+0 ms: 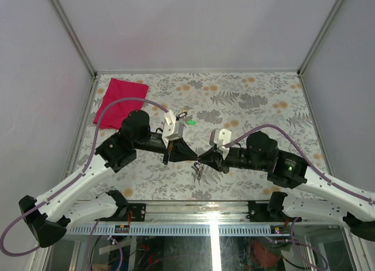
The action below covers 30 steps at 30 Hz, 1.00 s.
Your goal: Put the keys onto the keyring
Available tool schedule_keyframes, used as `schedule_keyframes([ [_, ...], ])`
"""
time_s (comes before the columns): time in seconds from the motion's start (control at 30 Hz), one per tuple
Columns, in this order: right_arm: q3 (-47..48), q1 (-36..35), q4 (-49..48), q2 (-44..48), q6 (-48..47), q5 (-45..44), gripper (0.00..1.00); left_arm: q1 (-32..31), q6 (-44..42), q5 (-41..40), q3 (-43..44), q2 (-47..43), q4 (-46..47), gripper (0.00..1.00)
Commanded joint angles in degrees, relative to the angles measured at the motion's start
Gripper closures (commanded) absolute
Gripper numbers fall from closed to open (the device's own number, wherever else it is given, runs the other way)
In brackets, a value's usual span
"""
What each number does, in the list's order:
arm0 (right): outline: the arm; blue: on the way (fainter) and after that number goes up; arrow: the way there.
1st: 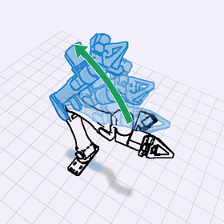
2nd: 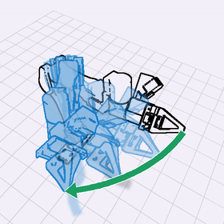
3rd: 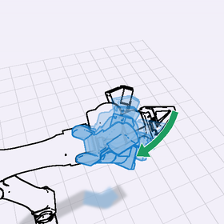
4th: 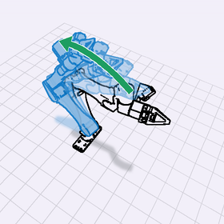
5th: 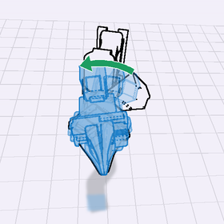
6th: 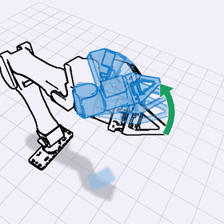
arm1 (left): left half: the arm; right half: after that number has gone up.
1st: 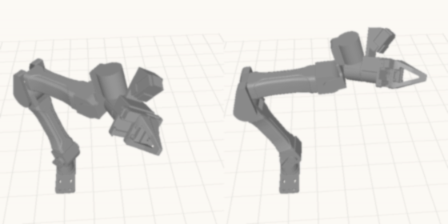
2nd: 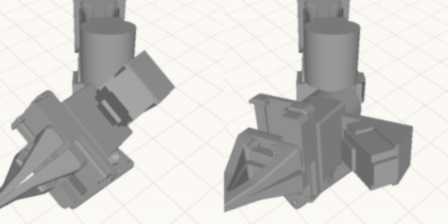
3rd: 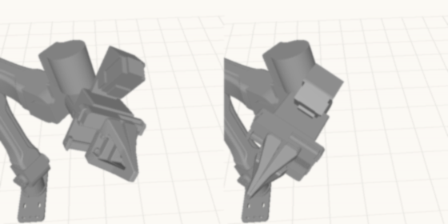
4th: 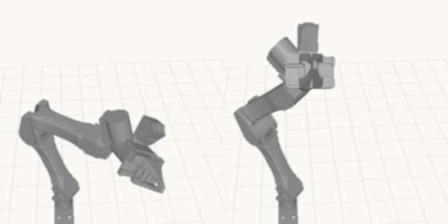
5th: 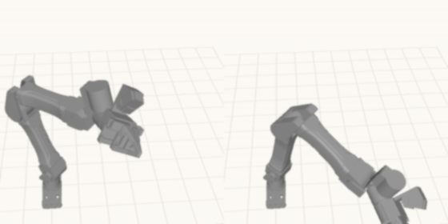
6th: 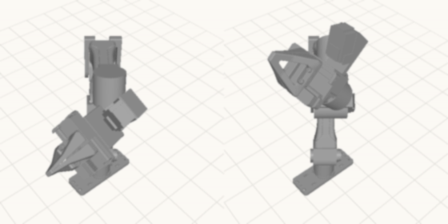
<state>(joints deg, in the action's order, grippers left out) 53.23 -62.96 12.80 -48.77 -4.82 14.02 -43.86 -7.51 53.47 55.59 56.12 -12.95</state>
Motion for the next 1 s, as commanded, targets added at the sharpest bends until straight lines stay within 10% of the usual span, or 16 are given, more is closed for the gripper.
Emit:
schedule_keyframes([
  [0.0, 1.5, -0.4, -5.4, 2.3, -0.6, -3.6, 0.73, -0.4, 4.4, -3.5, 3.0, 0.2, 1.3, 1.00],
  [0.2, -2.9, -0.4, -9.2, 6.5, -4.1, -10.0, 0.49, -0.4, 11.8, -10.0, 3.8, 0.9, 2.2, 1.00],
  [0.97, -18.5, -0.4, -37.7, 5.3, -24.1, -13.9, 0.44, -1.6, 26.2, -31.1, 4.2, 3.0, 3.4, 1.00],
])
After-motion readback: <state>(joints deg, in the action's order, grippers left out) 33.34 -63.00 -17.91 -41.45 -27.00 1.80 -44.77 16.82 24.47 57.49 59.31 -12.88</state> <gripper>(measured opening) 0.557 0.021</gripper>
